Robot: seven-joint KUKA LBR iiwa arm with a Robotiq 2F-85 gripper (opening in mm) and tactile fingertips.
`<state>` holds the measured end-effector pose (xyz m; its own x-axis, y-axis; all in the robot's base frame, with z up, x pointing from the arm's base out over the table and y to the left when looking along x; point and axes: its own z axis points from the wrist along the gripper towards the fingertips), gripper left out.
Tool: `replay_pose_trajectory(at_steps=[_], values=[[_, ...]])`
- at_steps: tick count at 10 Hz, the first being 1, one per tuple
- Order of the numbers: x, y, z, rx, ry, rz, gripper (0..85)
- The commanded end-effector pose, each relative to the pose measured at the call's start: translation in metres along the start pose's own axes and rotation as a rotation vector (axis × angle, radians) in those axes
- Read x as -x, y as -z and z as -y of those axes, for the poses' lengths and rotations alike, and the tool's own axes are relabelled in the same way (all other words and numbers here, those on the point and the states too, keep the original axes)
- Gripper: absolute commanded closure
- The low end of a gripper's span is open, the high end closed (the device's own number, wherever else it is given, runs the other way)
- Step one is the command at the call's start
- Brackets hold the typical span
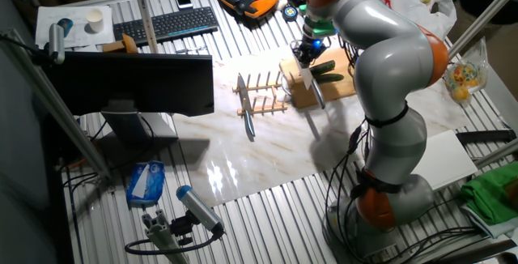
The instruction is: Cut the cucumber into segments
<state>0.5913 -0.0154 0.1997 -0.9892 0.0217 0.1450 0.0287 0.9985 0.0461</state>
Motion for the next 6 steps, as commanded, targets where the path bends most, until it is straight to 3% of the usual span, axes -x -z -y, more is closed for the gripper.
replay_pose_trajectory(at_steps=[1,4,6], values=[[0.000,-0.002,0.006,0.000,0.005,-0.003,84.3],[-0.001,-0.005,0.019,-0.024,0.015,0.009,84.3],[-0.001,-0.005,0.020,-0.012,0.019,0.004,84.3]])
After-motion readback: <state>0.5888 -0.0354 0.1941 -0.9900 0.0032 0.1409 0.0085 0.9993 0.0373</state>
